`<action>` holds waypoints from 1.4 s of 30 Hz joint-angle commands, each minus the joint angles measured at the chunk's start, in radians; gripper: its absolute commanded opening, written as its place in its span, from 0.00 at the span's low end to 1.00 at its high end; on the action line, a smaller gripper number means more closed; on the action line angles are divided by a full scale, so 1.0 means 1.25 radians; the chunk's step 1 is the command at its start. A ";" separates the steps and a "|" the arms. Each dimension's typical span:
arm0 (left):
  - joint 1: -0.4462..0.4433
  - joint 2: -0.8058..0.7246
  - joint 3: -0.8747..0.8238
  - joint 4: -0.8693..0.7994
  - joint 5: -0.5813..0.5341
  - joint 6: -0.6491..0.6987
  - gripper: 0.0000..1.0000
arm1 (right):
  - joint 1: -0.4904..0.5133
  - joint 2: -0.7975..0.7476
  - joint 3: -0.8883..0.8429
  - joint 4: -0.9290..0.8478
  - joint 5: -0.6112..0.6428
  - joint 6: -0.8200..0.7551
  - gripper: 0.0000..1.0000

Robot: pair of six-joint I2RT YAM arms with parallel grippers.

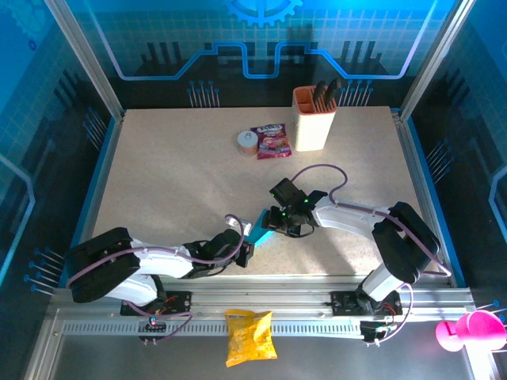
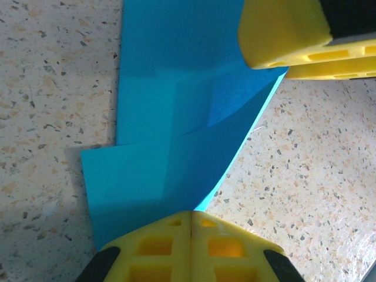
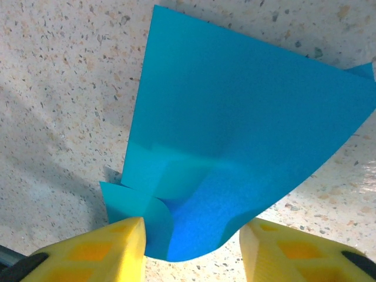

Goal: Fold a paper plane with a square sheet of paper (pick it up from the middle)
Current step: Fold the wing for the fifth time at the center of the table.

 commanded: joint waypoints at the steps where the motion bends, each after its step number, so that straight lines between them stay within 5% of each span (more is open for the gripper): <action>1: -0.004 -0.003 0.016 0.004 -0.012 0.006 0.00 | 0.014 0.009 0.000 0.001 -0.015 0.010 0.42; 18: -0.003 -0.032 0.044 -0.049 -0.023 0.043 0.00 | 0.017 -0.004 -0.019 -0.010 -0.009 -0.002 0.00; 22: -0.004 -0.086 0.060 -0.114 -0.039 0.072 0.25 | 0.017 -0.008 -0.016 -0.025 -0.006 -0.018 0.00; 29: -0.004 -0.139 0.074 -0.224 -0.056 0.109 0.54 | 0.015 -0.004 -0.005 -0.046 -0.008 -0.038 0.00; 34: -0.011 -0.152 0.075 -0.275 -0.084 0.138 0.66 | 0.012 -0.006 0.000 -0.060 -0.007 -0.047 0.00; 42: -0.062 -0.146 0.065 -0.281 -0.168 0.175 0.68 | 0.004 -0.010 -0.002 -0.068 -0.010 -0.055 0.00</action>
